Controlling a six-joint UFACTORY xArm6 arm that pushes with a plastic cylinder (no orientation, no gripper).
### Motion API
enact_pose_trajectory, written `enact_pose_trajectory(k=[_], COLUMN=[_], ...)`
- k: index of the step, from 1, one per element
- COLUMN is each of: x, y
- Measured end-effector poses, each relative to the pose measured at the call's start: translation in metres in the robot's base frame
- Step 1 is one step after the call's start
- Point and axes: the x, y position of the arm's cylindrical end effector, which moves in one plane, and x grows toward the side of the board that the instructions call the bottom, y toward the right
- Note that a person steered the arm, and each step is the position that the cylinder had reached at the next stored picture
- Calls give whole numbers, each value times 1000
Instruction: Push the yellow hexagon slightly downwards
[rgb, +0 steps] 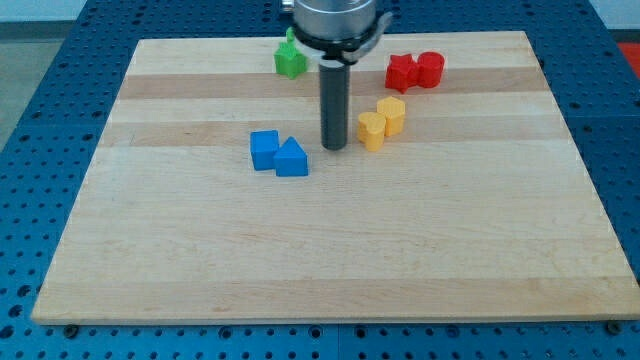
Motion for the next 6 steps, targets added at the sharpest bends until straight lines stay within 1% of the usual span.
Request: enact_pose_trajectory(k=[1,2,3,4,6], x=[-10,-36,-56,-66,-68], y=[-34,-48,-45,-16,69])
